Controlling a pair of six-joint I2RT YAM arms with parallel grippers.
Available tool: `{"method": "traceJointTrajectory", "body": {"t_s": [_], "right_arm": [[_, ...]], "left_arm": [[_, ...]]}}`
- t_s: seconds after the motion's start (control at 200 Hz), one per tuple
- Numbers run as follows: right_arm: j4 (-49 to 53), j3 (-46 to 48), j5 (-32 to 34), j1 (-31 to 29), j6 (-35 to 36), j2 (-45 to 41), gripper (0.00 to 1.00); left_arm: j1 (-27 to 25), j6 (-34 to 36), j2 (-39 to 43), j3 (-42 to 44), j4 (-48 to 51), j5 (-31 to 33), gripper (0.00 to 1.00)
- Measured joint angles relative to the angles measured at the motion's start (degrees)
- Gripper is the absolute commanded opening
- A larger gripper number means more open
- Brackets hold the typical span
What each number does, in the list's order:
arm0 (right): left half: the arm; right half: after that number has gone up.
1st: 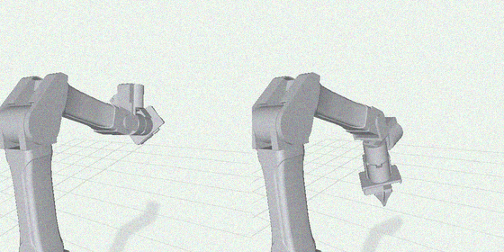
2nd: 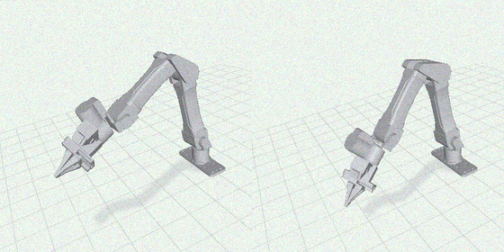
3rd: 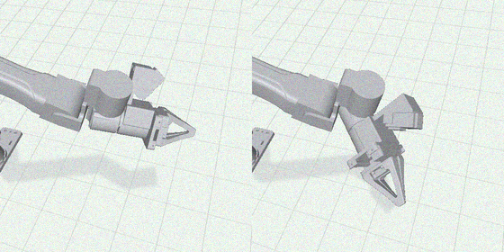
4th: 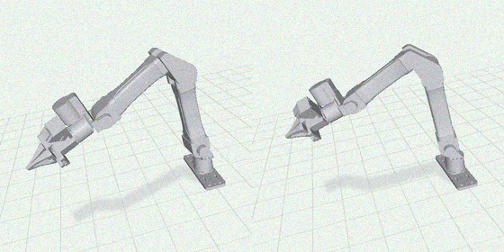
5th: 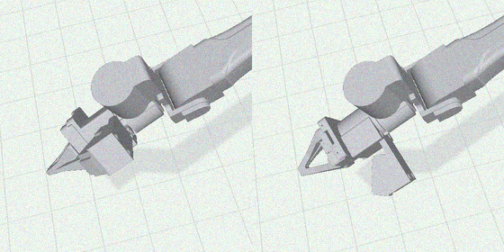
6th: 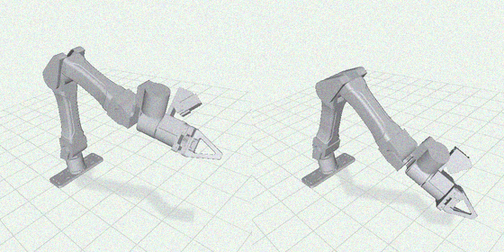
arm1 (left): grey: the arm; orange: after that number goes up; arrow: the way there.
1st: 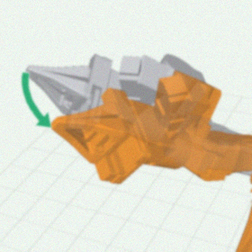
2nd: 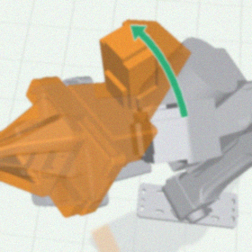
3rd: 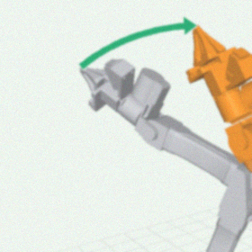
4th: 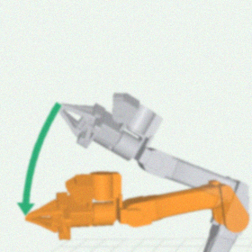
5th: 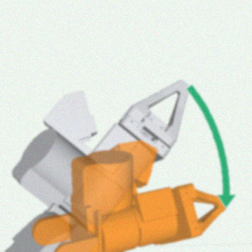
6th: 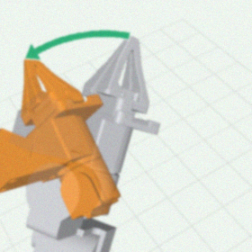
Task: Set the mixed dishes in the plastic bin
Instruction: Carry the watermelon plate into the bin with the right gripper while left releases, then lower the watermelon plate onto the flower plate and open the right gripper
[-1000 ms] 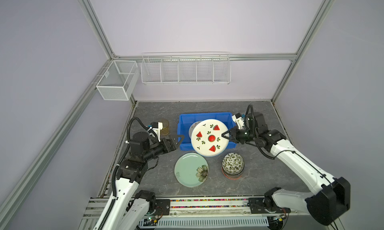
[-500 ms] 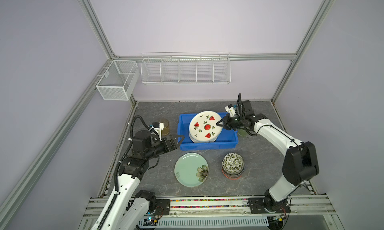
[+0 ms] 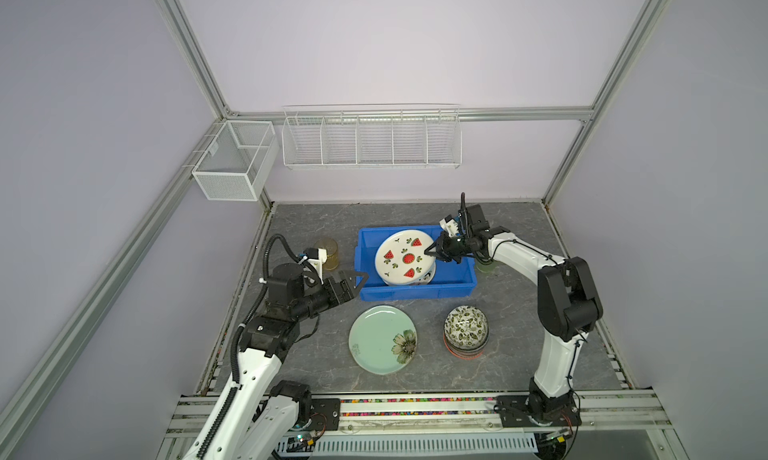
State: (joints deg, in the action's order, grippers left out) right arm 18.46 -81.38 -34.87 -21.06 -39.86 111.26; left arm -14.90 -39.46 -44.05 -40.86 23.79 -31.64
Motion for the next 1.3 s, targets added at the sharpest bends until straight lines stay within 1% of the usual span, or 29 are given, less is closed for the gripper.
{"method": "traceJointTrajectory", "body": {"t_s": [0.205,0.405,0.565,0.8,1.14,1.3], "right_arm": [[-2.3,0.0,-0.8,0.3,-0.2,3.0,0.07],[-3.7,0.0,-1.2,0.9,-0.2,4.3,0.08],[-4.0,0.0,-1.9,1.2,-0.2,4.8,0.15],[-5.5,0.0,-3.6,1.8,0.2,5.7,0.20],[-5.3,0.0,-3.3,2.5,2.2,6.9,0.32],[-3.5,0.0,-2.4,2.5,3.8,7.0,0.38]], "left_arm": [[0.0,-0.5,0.0,0.5,-0.8,0.3,1.00],[0.0,-0.9,0.0,1.2,-1.4,0.3,1.00],[0.0,-1.3,0.0,1.9,-1.7,0.4,1.00],[0.0,-2.0,0.0,2.6,-2.4,0.4,0.99],[0.0,-2.2,2.0,3.2,-2.5,0.8,0.99],[0.0,-2.4,2.2,3.4,-2.5,0.8,0.99]]}}
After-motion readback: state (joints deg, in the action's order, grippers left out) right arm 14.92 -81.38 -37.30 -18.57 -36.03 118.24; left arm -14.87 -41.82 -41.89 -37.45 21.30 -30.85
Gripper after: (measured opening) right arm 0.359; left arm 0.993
